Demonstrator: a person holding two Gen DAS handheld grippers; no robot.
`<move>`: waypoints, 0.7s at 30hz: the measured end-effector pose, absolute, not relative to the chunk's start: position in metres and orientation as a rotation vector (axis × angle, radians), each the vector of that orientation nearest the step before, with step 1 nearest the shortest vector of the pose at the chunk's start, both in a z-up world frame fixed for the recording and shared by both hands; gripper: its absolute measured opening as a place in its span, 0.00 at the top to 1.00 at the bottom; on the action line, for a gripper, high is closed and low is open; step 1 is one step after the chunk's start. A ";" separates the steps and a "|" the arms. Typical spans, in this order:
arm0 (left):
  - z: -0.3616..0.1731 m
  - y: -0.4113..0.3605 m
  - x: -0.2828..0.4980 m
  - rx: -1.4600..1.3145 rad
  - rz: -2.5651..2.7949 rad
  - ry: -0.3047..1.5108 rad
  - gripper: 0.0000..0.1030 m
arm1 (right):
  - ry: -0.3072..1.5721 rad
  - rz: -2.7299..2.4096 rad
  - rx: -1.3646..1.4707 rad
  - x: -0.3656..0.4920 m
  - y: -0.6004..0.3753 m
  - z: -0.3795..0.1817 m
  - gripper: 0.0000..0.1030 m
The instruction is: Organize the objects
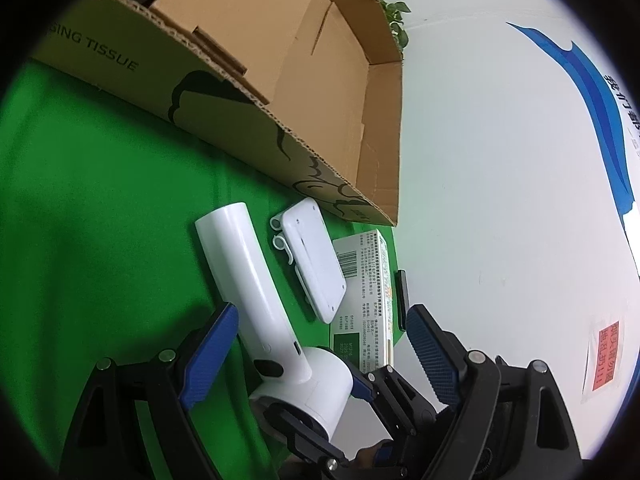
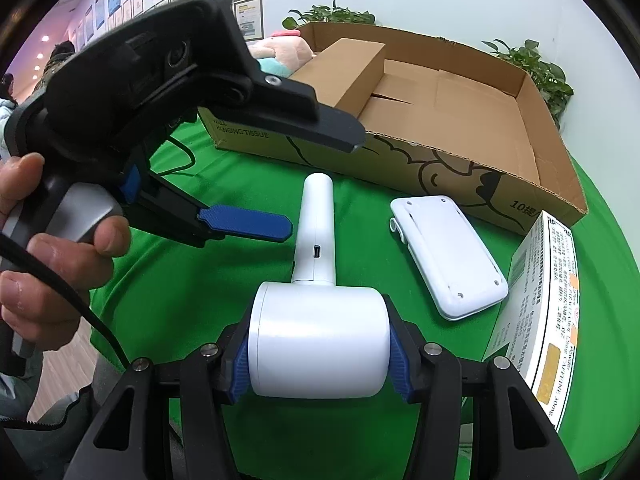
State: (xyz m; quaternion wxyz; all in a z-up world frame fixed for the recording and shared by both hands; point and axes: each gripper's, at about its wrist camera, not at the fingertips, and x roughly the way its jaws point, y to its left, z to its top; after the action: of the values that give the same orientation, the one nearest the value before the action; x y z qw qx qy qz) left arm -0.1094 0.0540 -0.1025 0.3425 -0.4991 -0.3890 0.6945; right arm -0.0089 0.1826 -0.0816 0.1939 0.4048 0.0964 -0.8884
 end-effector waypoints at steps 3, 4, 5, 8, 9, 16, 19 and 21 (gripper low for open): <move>-0.104 0.058 -0.114 -1.310 1.834 -0.990 0.17 | 0.254 -2.498 1.135 -0.010 0.184 -0.082 0.49; -0.105 0.060 -0.116 -1.320 1.839 -0.985 0.17 | 0.250 -2.498 1.133 -0.010 0.185 -0.083 0.49; -0.106 0.061 -0.117 -1.330 1.839 -0.984 0.17 | 0.248 -2.499 1.131 -0.010 0.185 -0.083 0.49; -0.108 0.065 -0.120 -1.344 1.858 -0.965 0.17 | 0.229 -2.506 1.125 -0.009 0.186 -0.083 0.49; -0.108 0.068 -0.122 -1.355 1.869 -0.950 0.17 | 0.218 -2.509 1.123 -0.008 0.186 -0.083 0.49; -0.112 0.073 -0.134 -1.408 1.914 -0.946 0.35 | 0.119 -2.510 1.129 -0.012 0.193 -0.081 0.50; -0.115 0.072 -0.139 -1.414 1.917 -0.962 0.44 | 0.099 -2.520 1.117 -0.012 0.195 -0.080 0.50; -0.115 0.072 -0.142 -1.412 1.914 -0.974 0.45 | 0.088 -2.530 1.100 -0.012 0.196 -0.077 0.50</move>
State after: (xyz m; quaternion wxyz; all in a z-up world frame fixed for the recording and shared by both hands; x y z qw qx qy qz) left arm -0.1419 0.0717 -0.1152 0.2820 -0.5270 -0.3635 0.7146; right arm -0.0120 0.1964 -0.0775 0.1897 0.3914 0.0314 -0.8999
